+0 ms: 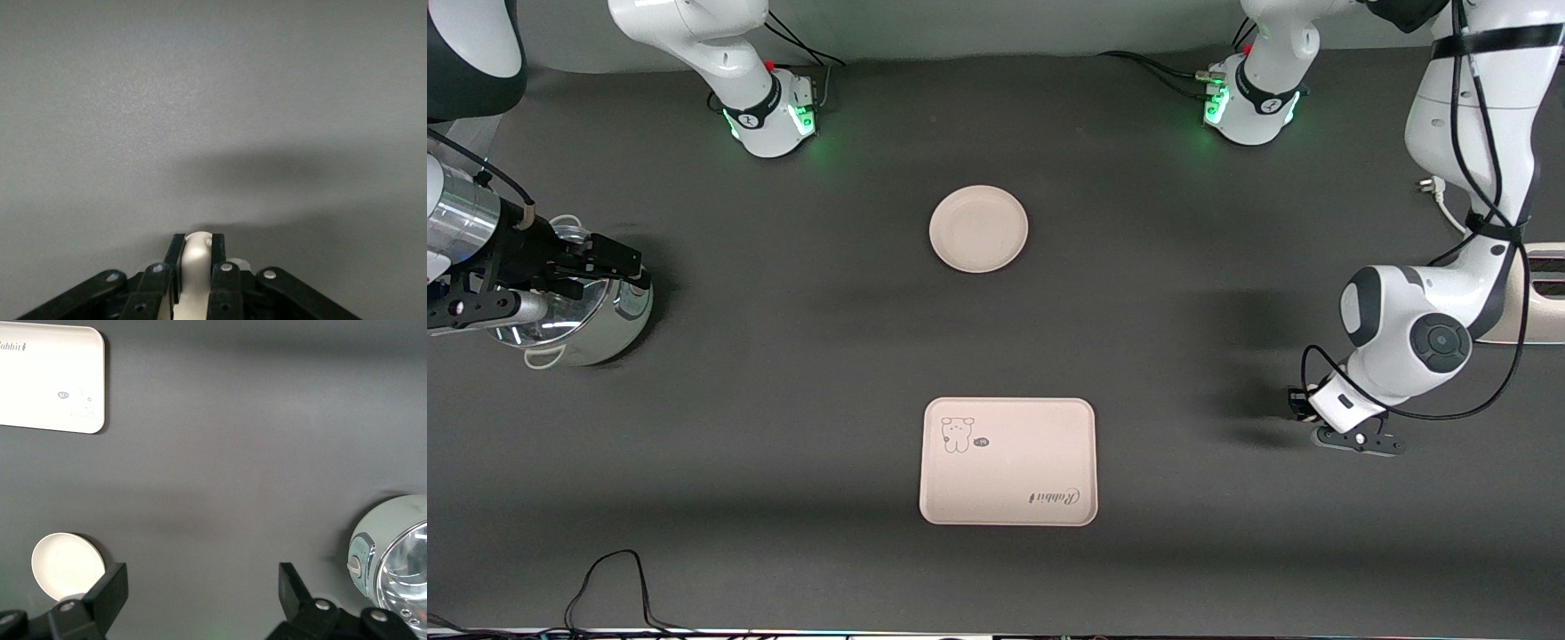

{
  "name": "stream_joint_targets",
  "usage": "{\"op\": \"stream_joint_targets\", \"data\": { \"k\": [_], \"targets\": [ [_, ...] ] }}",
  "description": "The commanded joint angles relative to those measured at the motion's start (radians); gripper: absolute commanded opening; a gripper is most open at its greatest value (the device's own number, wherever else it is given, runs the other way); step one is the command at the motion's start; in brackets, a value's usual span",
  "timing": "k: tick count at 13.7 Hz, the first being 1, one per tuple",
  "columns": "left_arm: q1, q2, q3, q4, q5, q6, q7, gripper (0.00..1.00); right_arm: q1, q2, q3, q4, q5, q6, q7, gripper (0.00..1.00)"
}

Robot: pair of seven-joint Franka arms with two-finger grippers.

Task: Place bun in plate and plate on tray
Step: 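Close the left gripper on the white bun and lift it, then carry the bun with the left gripper over the white plate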

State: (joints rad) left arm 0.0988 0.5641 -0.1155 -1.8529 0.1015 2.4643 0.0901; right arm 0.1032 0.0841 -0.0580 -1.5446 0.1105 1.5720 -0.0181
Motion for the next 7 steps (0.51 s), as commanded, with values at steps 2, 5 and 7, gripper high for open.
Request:
{"op": "stream_joint_targets", "data": {
  "k": [2, 5, 7],
  "targets": [
    [-0.102, -0.176, -0.022, -0.002, -0.002, -0.247, -0.157, 0.20, 0.004, 0.002, -0.006, 0.006, 0.011, -0.006, 0.021, 1.00],
    [-0.152, -0.282, -0.132, -0.063, -0.026, -0.315, -0.361, 0.21, 0.004, 0.002, -0.005, 0.008, 0.011, -0.004, 0.021, 1.00],
    [-0.169, -0.317, -0.257, -0.092, -0.039, -0.318, -0.542, 0.22, 0.004, 0.003, -0.006, 0.005, 0.011, -0.004, 0.017, 1.00]
  ]
}}
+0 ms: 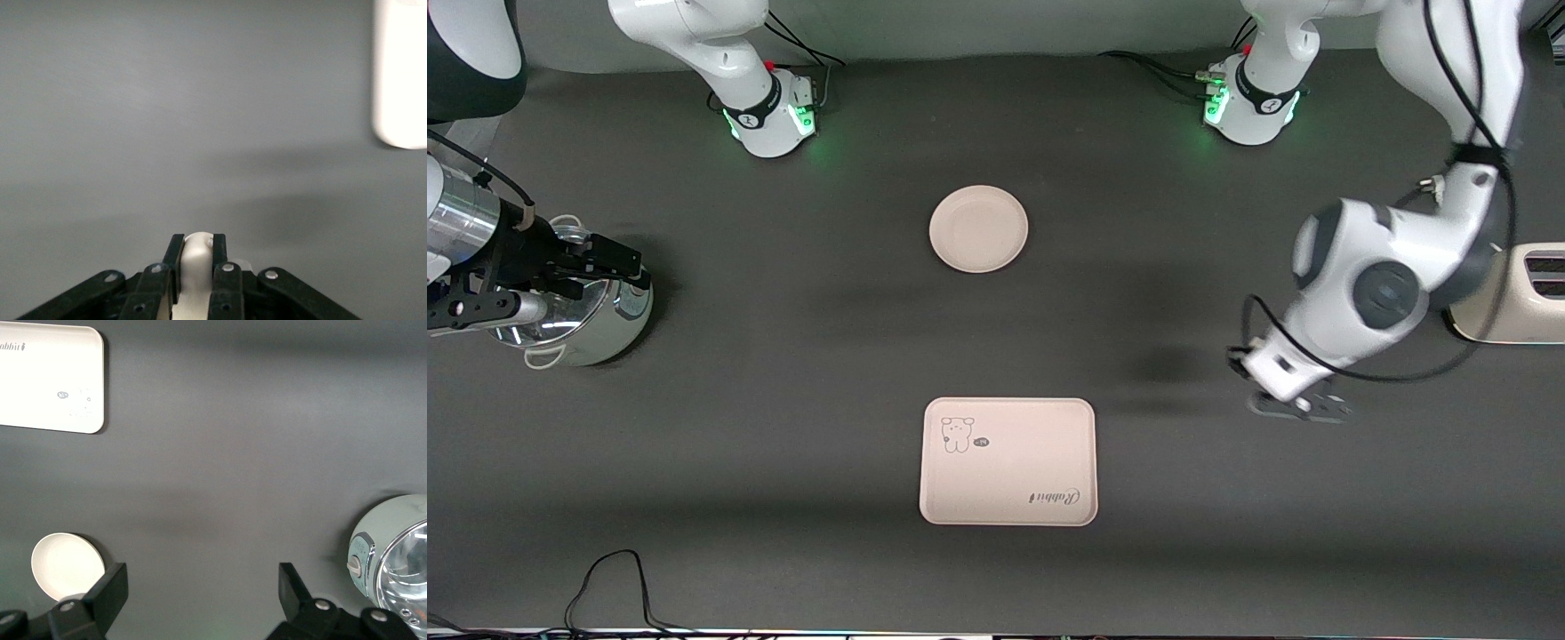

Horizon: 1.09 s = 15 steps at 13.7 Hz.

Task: Place bun in plate and plate on tray
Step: 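Carry the bun with the left gripper over the white plate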

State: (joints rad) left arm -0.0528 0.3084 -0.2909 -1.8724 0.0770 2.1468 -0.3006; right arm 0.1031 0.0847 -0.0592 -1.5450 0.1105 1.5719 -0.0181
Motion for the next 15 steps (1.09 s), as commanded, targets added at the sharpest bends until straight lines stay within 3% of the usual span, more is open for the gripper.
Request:
{"op": "stream_joint_targets", "data": {
  "k": [1, 3, 8, 10, 15],
  "targets": [
    [-0.037, -0.066, -0.147, -0.080, -0.014, -0.001, -0.255, 0.22, 0.004, 0.006, -0.007, 0.005, 0.011, -0.003, 0.014, 1.00],
    [-0.122, -0.071, -0.255, -0.117, -0.005, 0.050, -0.481, 0.22, 0.003, 0.009, -0.010, 0.005, 0.011, -0.003, 0.013, 1.00],
    [-0.433, -0.032, -0.261, -0.160, 0.069, 0.151, -0.918, 0.22, 0.000, 0.007, -0.014, 0.010, 0.011, 0.000, 0.009, 1.00],
    [-0.517, 0.030, -0.261, -0.160, 0.166, 0.194, -1.097, 0.22, -0.011, 0.003, -0.016, 0.005, 0.011, 0.002, 0.007, 1.00],
    [-0.552, 0.185, -0.260, -0.146, 0.418, 0.309, -1.367, 0.22, -0.009, 0.006, -0.034, 0.005, 0.011, 0.008, 0.006, 1.00]
  ]
}}
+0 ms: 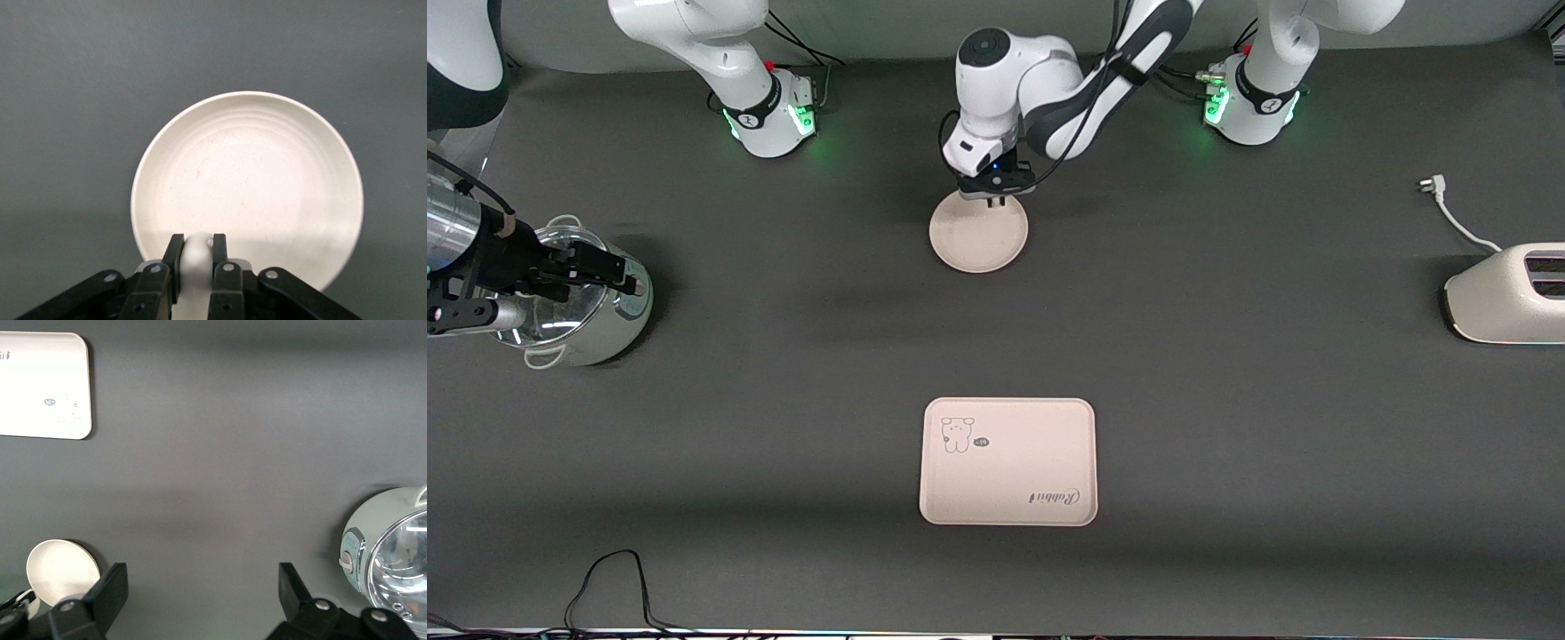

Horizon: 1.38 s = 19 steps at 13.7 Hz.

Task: Place bun in plate and plate on tray
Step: 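Carry the bun with the left gripper over the white plate, then lower the bun onto the plate and open the left gripper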

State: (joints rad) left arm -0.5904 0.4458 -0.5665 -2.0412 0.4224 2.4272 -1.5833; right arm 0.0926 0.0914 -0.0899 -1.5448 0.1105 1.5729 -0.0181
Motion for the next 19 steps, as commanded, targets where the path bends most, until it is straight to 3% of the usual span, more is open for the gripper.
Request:
{"op": "stream_joint_targets", "data": {
  "k": [1, 5, 7, 8, 9, 10, 11, 14, 19],
  "targets": [
    [-0.014, 0.062, 0.016, 0.030, 0.088, 0.033, -0.099, 0.23, 0.001, -0.007, -0.004, 0.006, 0.009, 0.009, 0.004, 1.00],
    [-0.017, 0.109, 0.019, 0.070, 0.110, 0.035, -0.104, 0.25, 0.003, -0.015, -0.019, 0.006, 0.006, 0.004, -0.064, 1.00],
    [-0.019, 0.123, 0.019, 0.076, 0.143, 0.035, -0.132, 0.40, 0.001, -0.013, -0.025, 0.005, 0.006, -0.001, -0.065, 1.00],
    [-0.019, 0.126, 0.020, 0.075, 0.156, 0.033, -0.138, 0.60, 0.003, -0.012, -0.027, 0.006, 0.006, -0.005, -0.066, 1.00],
    [-0.019, 0.126, 0.020, 0.075, 0.157, 0.033, -0.142, 0.73, 0.003, -0.010, -0.027, 0.003, 0.006, -0.005, -0.065, 1.00],
    [-0.019, 0.126, 0.020, 0.076, 0.157, 0.033, -0.142, 0.85, 0.009, -0.006, -0.027, 0.003, 0.006, -0.005, -0.062, 1.00],
    [-0.019, 0.126, 0.020, 0.076, 0.162, 0.033, -0.142, 0.90, 0.012, -0.005, -0.025, 0.003, 0.006, -0.005, -0.057, 1.00],
    [-0.020, 0.126, 0.019, 0.076, 0.181, 0.032, -0.142, 0.99, 0.009, -0.002, -0.027, 0.003, 0.006, -0.008, -0.065, 1.00],
    [-0.019, 0.125, 0.019, 0.142, 0.182, 0.004, -0.127, 1.00, 0.016, -0.010, -0.024, -0.023, 0.009, -0.036, -0.054, 1.00]
  ]
}}
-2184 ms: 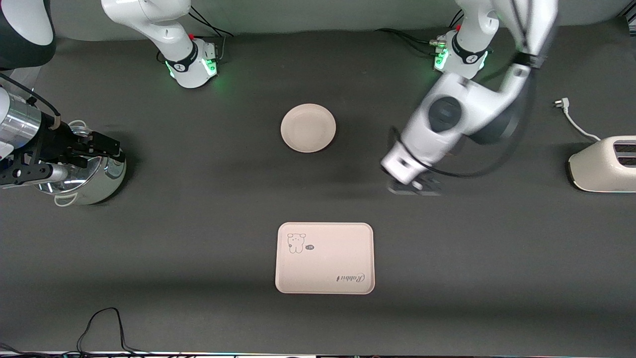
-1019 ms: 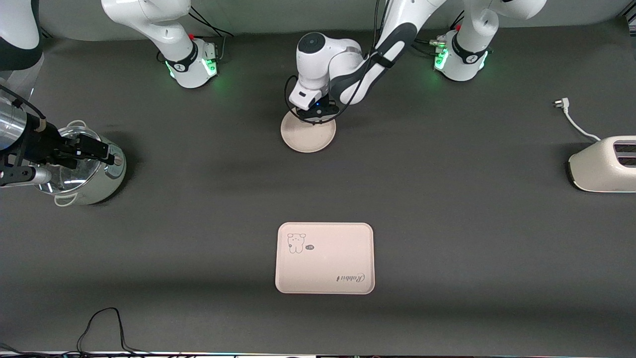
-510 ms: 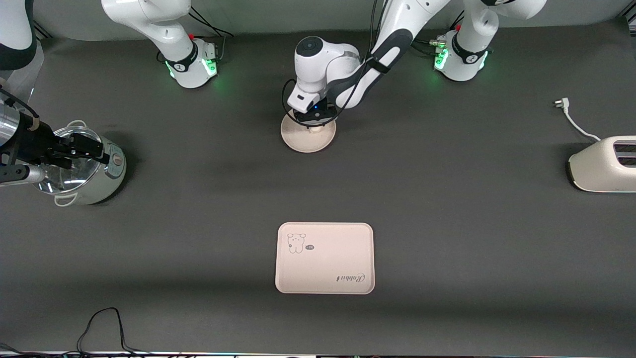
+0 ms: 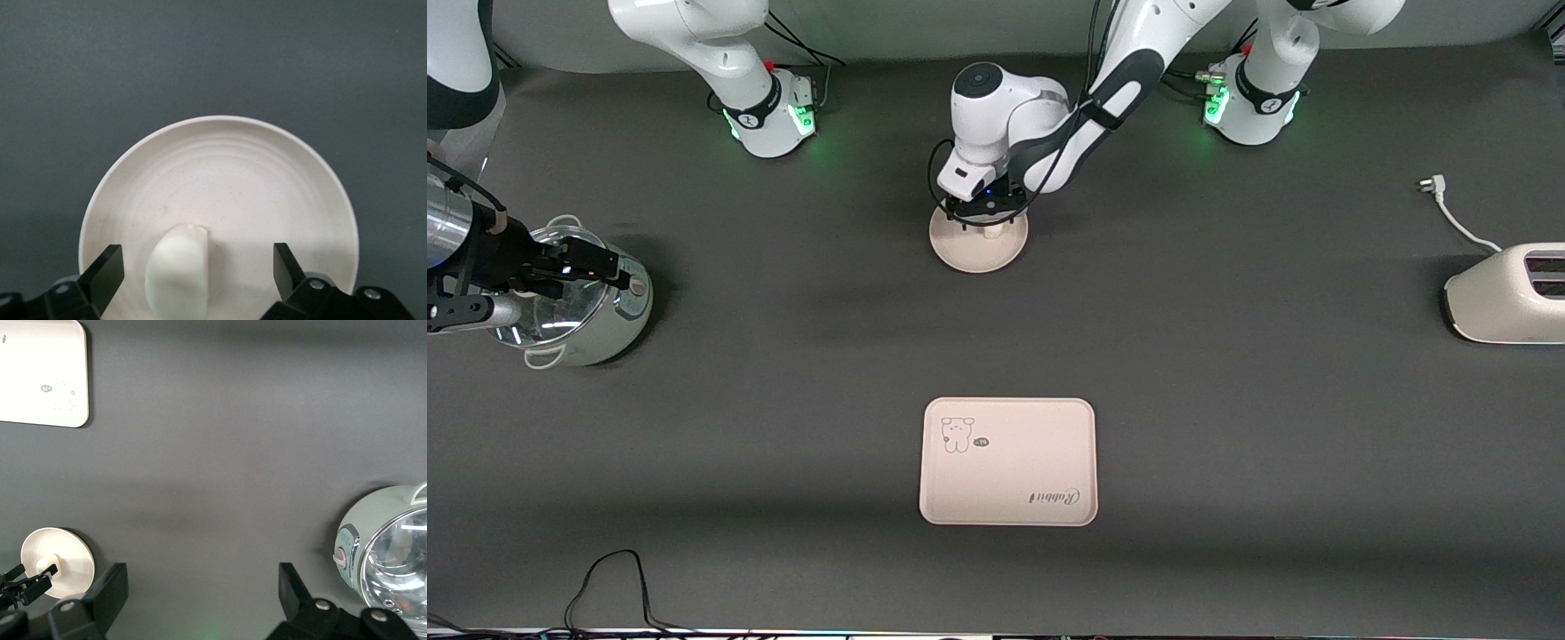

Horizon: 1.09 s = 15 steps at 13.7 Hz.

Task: Place bun in plate and plate on tray
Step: 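Lower the bun onto the plate and open the left gripper, then withdraw the left gripper while the right gripper reaches toward the plate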

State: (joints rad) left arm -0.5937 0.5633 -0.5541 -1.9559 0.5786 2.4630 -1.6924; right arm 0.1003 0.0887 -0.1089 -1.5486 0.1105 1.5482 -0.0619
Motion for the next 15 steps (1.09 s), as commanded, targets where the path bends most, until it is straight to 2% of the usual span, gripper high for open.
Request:
{"op": "stream_joint_targets", "data": {
  "k": [1, 3, 5, 7, 10, 12, 14, 15],
  "targets": [
    [-0.014, 0.007, 0.006, 0.077, 0.026, -0.033, 0.009, 1.00, 0.009, -0.007, -0.003, -0.030, 0.011, -0.011, -0.010, 1.00],
    [-0.006, 0.006, 0.006, 0.135, 0.026, -0.112, 0.097, 1.00, 0.010, -0.003, -0.002, -0.048, 0.024, 0.003, -0.010, 1.00],
    [0.017, 0.000, 0.006, 0.211, 0.015, -0.234, 0.210, 1.00, 0.007, -0.007, -0.006, -0.073, 0.098, 0.015, -0.009, 1.00],
    [0.087, -0.023, -0.004, 0.253, -0.005, -0.301, 0.365, 1.00, 0.010, -0.006, -0.006, -0.102, 0.147, 0.071, -0.006, 1.00],
    [0.196, -0.071, -0.004, 0.307, -0.100, -0.366, 0.636, 1.00, 0.010, -0.020, -0.008, -0.186, 0.262, 0.130, -0.001, 1.00],
    [0.273, -0.089, -0.006, 0.368, -0.138, -0.464, 0.834, 1.00, 0.010, -0.078, -0.008, -0.316, 0.276, 0.199, -0.001, 1.00],
    [0.363, -0.109, -0.006, 0.428, -0.199, -0.551, 1.020, 1.00, 0.019, -0.185, -0.005, -0.533, 0.279, 0.339, -0.001, 1.00],
    [0.421, -0.133, -0.006, 0.434, -0.242, -0.564, 1.084, 1.00, 0.057, -0.255, -0.006, -0.659, 0.310, 0.437, -0.001, 1.00]
  ]
}}
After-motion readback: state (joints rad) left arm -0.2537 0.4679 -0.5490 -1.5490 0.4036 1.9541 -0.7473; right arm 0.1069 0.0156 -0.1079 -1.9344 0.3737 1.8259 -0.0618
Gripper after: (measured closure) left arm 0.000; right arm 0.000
